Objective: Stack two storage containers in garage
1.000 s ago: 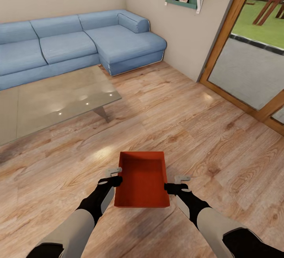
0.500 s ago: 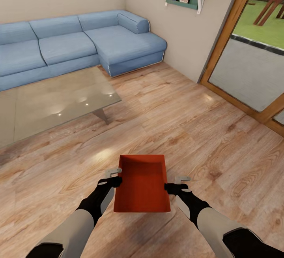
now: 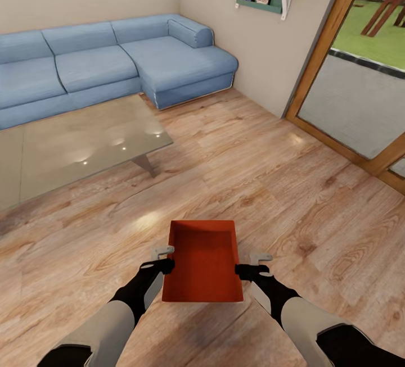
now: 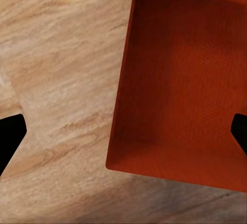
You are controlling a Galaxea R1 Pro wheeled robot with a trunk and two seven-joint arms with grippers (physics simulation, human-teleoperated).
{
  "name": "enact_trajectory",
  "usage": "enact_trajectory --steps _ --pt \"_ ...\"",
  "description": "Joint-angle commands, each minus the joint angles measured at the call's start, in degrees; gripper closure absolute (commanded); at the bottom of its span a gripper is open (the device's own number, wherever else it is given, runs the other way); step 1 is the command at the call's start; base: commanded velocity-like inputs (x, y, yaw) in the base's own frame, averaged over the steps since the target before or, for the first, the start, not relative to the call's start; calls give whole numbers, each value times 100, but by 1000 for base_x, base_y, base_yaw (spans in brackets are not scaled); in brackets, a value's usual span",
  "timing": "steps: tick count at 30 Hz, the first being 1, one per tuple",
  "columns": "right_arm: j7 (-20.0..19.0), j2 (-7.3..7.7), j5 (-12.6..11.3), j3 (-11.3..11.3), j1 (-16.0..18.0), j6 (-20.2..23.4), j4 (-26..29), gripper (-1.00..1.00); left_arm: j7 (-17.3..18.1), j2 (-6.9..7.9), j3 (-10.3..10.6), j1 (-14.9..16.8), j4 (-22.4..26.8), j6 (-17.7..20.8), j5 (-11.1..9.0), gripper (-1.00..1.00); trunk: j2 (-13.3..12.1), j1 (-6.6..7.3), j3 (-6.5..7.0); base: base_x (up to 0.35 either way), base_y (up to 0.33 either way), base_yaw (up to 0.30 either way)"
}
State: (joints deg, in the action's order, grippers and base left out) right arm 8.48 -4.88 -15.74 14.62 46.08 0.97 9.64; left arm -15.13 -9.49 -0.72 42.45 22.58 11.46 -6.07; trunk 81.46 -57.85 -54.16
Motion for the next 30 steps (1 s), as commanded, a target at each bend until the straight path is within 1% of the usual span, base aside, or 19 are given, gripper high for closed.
enact_trajectory --steps 1,5,30 --pt "31 2 -52 49 1 8 3 -100 -22 -2 -6 0 6 23 -59 -100 2 0 -3 0 0 0" --pt "31 4 -52 49 1 1 -4 -100 -24 2 -7 0 -11 23 -61 -100 2 0 -3 0 0 0" --pt "31 13 -43 42 2 -12 -6 -100 -25 30 -7 0 -1 23 -58 -100 1005 -549 -452 0 0 0"
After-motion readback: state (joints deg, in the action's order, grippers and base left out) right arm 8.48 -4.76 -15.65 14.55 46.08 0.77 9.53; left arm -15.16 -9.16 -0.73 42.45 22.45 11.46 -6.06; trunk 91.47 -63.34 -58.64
